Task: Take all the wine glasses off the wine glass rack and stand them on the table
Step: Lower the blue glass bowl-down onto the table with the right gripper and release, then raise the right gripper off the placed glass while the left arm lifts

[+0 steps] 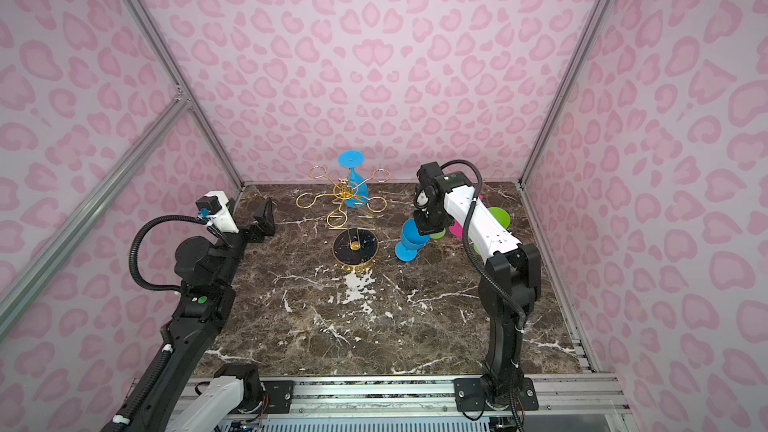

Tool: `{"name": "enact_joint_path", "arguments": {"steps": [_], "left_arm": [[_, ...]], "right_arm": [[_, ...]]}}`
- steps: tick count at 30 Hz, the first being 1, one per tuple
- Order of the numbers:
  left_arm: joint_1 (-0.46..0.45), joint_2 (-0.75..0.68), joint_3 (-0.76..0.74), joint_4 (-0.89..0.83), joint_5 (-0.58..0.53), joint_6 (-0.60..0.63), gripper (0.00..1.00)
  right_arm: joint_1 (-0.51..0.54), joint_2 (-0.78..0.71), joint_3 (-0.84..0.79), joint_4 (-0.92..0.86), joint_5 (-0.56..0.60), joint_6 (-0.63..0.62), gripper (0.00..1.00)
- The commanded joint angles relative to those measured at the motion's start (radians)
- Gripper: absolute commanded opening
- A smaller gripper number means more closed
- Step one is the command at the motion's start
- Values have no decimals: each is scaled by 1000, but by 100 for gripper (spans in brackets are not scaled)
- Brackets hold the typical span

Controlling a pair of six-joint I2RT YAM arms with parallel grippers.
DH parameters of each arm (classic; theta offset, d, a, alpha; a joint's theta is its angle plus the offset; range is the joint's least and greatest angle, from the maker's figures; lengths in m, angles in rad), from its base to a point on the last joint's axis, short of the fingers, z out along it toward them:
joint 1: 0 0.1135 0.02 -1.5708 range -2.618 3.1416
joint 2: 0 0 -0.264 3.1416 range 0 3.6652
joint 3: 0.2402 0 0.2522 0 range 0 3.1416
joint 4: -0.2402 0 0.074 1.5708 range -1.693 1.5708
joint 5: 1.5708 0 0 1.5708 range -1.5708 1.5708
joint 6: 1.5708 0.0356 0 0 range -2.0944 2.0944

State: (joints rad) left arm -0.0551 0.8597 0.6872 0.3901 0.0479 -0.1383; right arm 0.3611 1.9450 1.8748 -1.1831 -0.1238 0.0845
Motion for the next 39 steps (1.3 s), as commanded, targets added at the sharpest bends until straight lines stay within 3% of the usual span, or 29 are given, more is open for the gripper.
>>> {"name": "enact_joint_path", "arguments": {"steps": [1, 13, 28, 34, 39], "left_arm": [[0, -2, 13, 6, 0, 2, 99], [0, -3, 13, -7, -25, 6, 99], [1, -9, 17, -19, -52, 0, 98], [9, -20, 45, -41, -52, -26, 98], [21, 7, 119, -62, 3, -108, 97]], "right_arm": [[10, 18, 19, -32, 25, -15, 3], [26, 32, 98, -62, 47, -11, 14], [-13, -116, 109, 11, -92, 8, 24], [-43, -333, -70, 255, -226, 79, 36], [-64, -546, -293, 572, -292, 192, 57]]}}
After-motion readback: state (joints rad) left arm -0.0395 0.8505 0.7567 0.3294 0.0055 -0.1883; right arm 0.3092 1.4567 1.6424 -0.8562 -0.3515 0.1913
